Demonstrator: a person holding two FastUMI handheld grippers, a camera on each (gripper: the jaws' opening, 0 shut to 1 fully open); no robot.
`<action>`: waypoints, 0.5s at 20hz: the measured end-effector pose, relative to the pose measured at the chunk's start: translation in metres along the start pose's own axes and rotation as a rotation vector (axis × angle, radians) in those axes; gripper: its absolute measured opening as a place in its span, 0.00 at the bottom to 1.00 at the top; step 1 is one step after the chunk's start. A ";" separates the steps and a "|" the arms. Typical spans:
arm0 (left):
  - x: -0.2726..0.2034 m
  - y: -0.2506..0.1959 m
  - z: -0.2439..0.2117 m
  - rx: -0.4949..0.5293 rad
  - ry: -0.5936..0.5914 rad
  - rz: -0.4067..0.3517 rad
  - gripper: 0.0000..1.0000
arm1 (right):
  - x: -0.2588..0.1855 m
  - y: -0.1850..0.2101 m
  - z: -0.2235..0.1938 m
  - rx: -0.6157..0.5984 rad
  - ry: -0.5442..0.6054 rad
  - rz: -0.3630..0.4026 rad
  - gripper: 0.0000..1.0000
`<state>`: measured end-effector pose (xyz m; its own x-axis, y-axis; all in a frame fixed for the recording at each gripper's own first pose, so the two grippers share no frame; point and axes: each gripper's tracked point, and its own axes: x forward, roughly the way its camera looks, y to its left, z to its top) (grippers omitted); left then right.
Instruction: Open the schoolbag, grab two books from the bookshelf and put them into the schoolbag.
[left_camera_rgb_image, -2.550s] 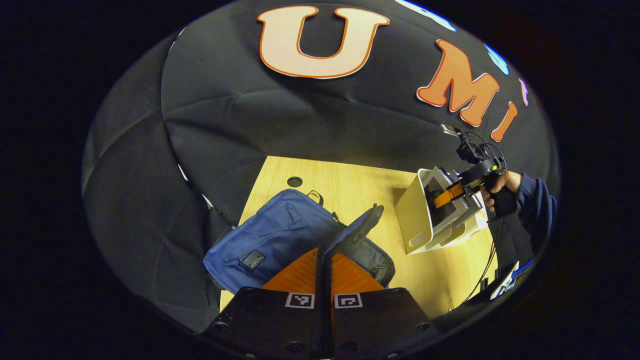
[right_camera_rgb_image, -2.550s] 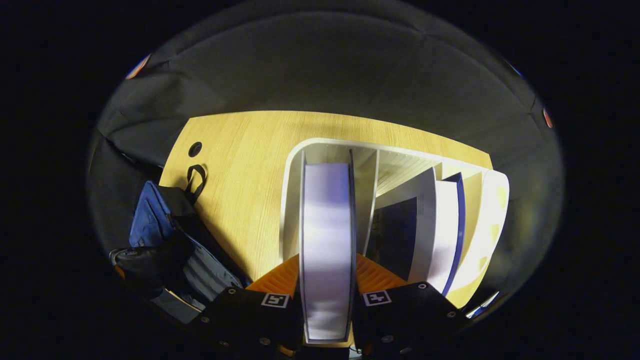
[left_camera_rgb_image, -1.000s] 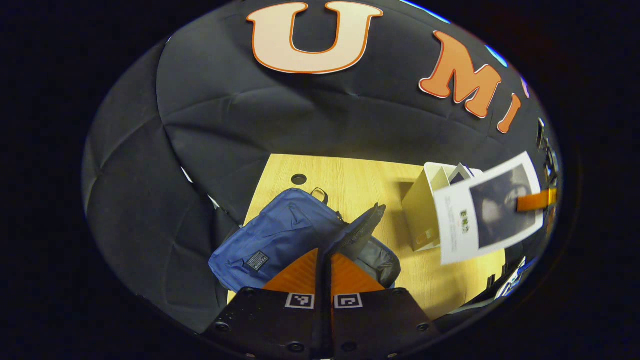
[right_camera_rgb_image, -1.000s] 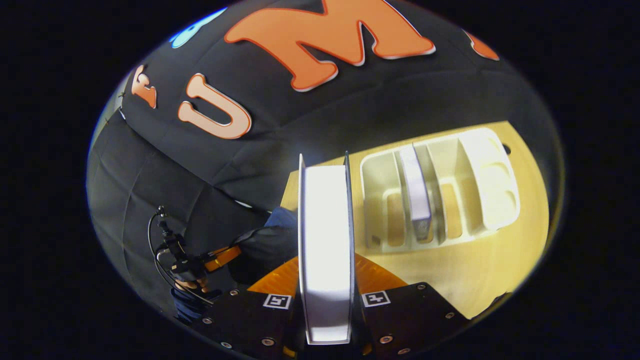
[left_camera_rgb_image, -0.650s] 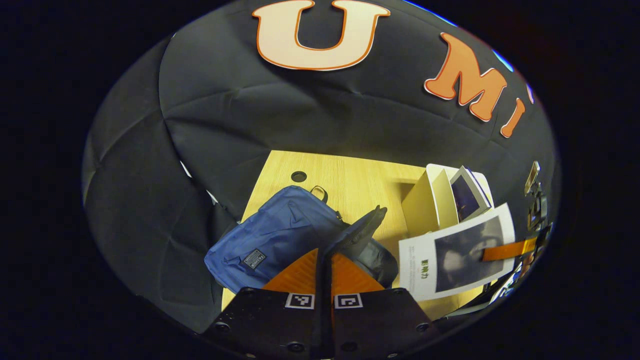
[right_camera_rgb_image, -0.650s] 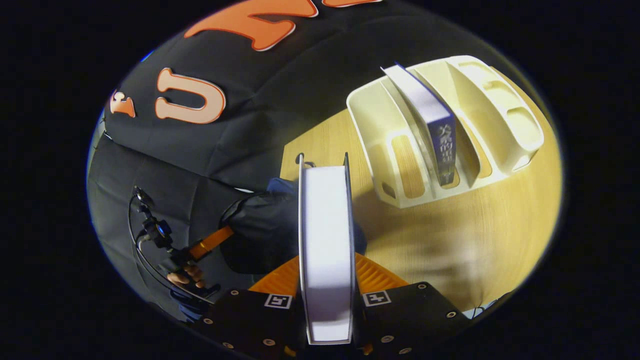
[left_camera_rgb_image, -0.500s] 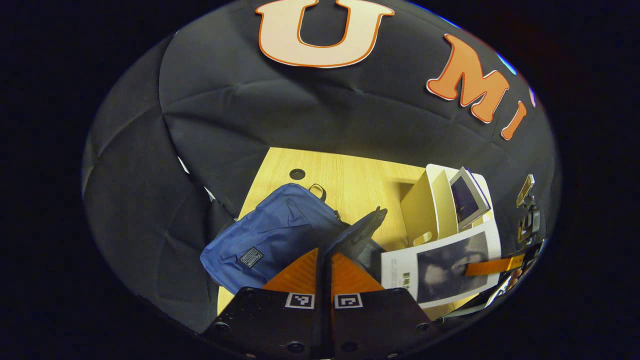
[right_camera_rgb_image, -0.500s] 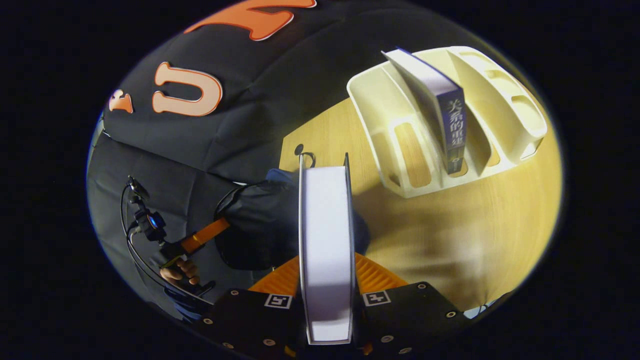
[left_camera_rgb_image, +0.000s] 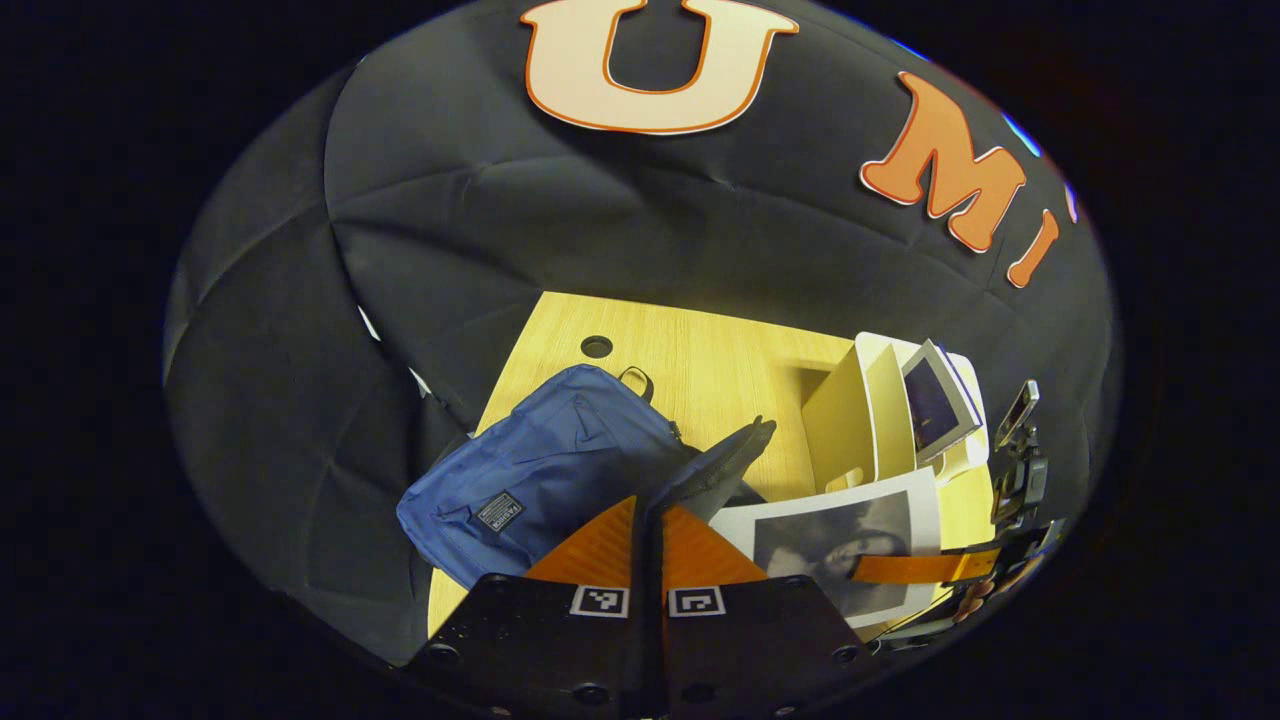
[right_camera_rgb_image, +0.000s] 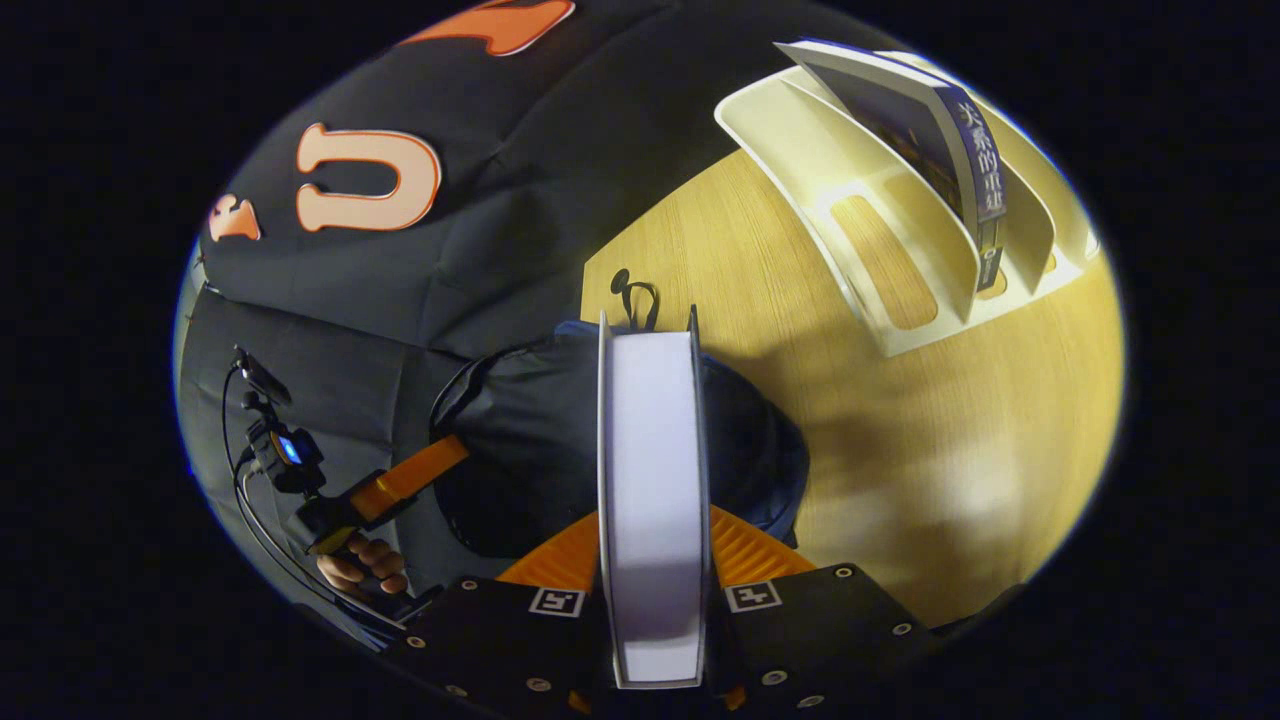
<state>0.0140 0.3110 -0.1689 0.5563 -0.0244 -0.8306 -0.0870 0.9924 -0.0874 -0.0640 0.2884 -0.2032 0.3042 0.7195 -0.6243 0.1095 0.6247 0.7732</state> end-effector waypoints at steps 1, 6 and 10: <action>0.001 0.000 -0.001 -0.002 0.001 0.003 0.00 | 0.009 0.000 -0.003 0.023 -0.004 0.014 0.36; 0.002 -0.007 -0.003 -0.014 0.026 0.000 0.01 | 0.049 -0.007 -0.017 0.137 -0.033 0.045 0.36; 0.004 -0.014 -0.002 0.003 0.038 0.002 0.00 | 0.082 -0.001 -0.030 0.200 -0.044 0.082 0.36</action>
<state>0.0160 0.2971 -0.1717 0.5243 -0.0272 -0.8511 -0.0852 0.9928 -0.0842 -0.0678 0.3560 -0.2591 0.3598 0.7487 -0.5568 0.2667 0.4894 0.8303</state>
